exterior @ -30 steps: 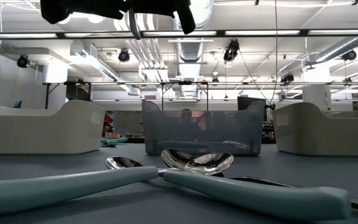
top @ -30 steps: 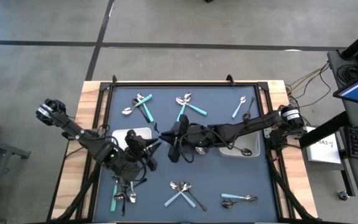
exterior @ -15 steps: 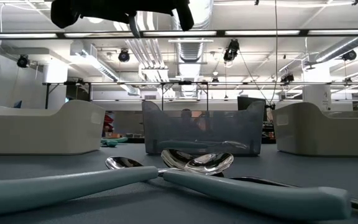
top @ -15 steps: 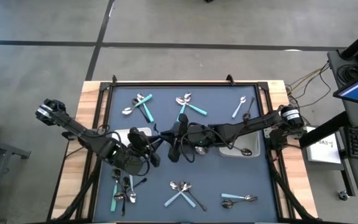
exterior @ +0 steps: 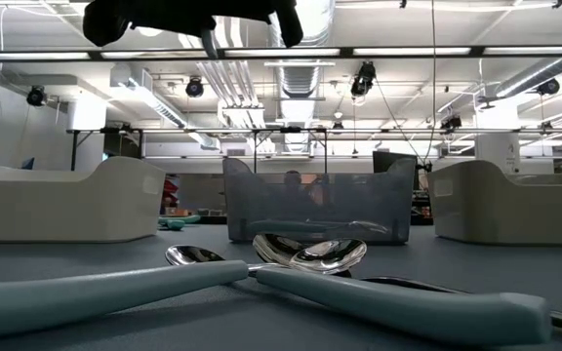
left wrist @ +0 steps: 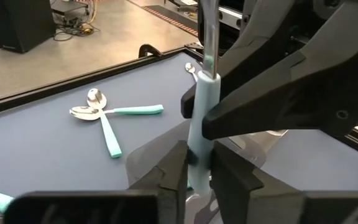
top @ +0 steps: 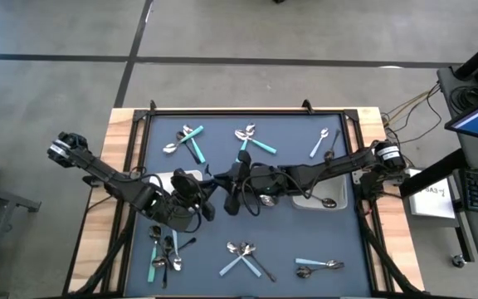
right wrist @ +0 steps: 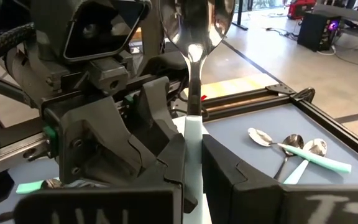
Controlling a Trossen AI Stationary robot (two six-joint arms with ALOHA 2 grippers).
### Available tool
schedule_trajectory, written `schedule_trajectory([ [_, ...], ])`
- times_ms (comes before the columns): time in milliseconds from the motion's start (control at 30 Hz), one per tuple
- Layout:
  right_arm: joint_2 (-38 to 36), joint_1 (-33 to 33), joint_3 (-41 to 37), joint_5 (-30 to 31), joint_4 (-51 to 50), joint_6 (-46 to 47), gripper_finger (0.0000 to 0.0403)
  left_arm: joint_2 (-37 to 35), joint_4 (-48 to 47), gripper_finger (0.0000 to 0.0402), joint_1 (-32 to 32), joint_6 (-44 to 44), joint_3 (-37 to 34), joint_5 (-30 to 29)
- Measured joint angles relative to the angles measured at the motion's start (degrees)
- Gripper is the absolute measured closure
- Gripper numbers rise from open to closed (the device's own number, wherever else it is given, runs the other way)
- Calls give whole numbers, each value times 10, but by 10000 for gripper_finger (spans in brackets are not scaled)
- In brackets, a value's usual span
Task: Sort silverware by color (type)
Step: Put the light blue spoon into the white bin
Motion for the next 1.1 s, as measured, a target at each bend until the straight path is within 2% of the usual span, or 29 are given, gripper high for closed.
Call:
schedule_trajectory([
  [67, 0, 0, 0, 2, 0, 1, 383, 0, 0, 383, 0, -1, 0, 0],
  [300, 0, 0, 0, 1, -5, 21, 376, 0, 0, 383, 0, -3, 0, 9],
  [500, -10, 0, 0, -5, -56, 65, 307, -4, -6, 390, 1, -1, 0, 22],
  [700, -43, 1, 0, -7, -172, 110, 255, -26, -109, 390, 1, -44, 0, 44],
  [833, -76, 1, 0, -47, -289, 174, 247, -55, -242, 390, 0, -84, 0, 107],
  [1033, -101, 21, 0, -102, -476, 260, 262, -87, -449, 390, -1, -94, 0, 281],
  [1100, -103, 34, 0, -112, -535, 289, 269, -90, -507, 390, -2, -92, 0, 318],
])
